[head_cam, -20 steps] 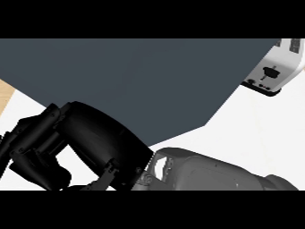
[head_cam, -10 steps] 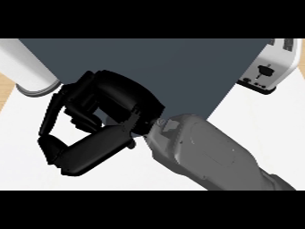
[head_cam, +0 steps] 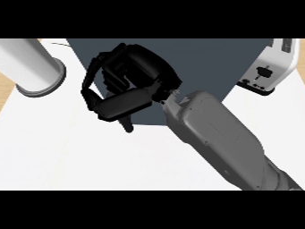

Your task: Pick up the bottled water, place it into the cabinet and close the cabinet

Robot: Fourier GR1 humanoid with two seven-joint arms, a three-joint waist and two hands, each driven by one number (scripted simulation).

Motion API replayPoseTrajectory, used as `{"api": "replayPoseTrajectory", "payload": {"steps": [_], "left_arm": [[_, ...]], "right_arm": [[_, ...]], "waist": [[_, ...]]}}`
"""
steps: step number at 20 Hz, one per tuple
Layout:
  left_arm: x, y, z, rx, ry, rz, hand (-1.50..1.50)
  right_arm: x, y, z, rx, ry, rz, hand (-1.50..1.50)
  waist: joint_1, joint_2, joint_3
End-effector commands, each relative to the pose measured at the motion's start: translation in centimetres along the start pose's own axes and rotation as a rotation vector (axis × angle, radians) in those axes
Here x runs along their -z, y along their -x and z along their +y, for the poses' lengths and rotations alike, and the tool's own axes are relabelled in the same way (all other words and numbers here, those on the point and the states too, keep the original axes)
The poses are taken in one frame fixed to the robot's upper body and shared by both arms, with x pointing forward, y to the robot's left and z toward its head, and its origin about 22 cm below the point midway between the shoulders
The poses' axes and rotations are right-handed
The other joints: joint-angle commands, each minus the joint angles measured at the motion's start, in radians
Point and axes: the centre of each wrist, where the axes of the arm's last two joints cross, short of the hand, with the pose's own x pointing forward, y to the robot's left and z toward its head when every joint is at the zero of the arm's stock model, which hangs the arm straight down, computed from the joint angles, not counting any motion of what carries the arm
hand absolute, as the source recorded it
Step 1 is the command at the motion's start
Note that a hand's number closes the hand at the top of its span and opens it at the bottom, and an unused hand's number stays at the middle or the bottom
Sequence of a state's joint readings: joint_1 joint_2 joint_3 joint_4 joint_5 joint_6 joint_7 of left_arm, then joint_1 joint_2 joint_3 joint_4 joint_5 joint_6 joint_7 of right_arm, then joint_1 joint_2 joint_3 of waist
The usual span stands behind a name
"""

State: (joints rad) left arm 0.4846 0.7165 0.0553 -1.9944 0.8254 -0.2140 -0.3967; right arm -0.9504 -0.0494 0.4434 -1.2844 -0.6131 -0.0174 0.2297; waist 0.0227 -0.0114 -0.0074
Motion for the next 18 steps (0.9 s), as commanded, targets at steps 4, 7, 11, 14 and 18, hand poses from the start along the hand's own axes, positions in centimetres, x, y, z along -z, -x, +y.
{"api": "replayPoseTrajectory", "payload": {"steps": [4, 7, 11, 14, 18], "left_arm": [[0.2, -0.6, -0.7, -0.001, 0.011, -0.001, -1.50], [0.6, -0.1, -0.4, -0.014, 0.018, -0.001, -1.50], [0.3, 0.3, -1.4, -0.024, 0.038, -0.007, -1.50], [0.8, -0.3, -0.9, -0.016, 0.037, 0.009, -1.50], [1.2, 0.2, -2.1, -0.025, 0.051, -0.004, -1.50]], "right_arm": [[-0.1, -1.0, -5.7, -0.095, 0.273, -0.027, 1.50], [-0.7, -0.4, -6.8, -0.101, 0.282, -0.021, 1.50], [-1.0, -1.8, -7.9, -0.140, 0.319, -0.064, -1.50], [-1.1, -1.6, -7.8, -0.146, 0.329, -0.057, -1.50], [-1.1, -0.5, -7.9, -0.157, 0.327, -0.046, -1.50]], "waist": [[0.007, 0.014, 0.008], [-0.004, 0.020, 0.007], [0.002, 0.020, 0.007], [-0.004, 0.019, 0.007], [-0.003, 0.023, 0.007]]}}
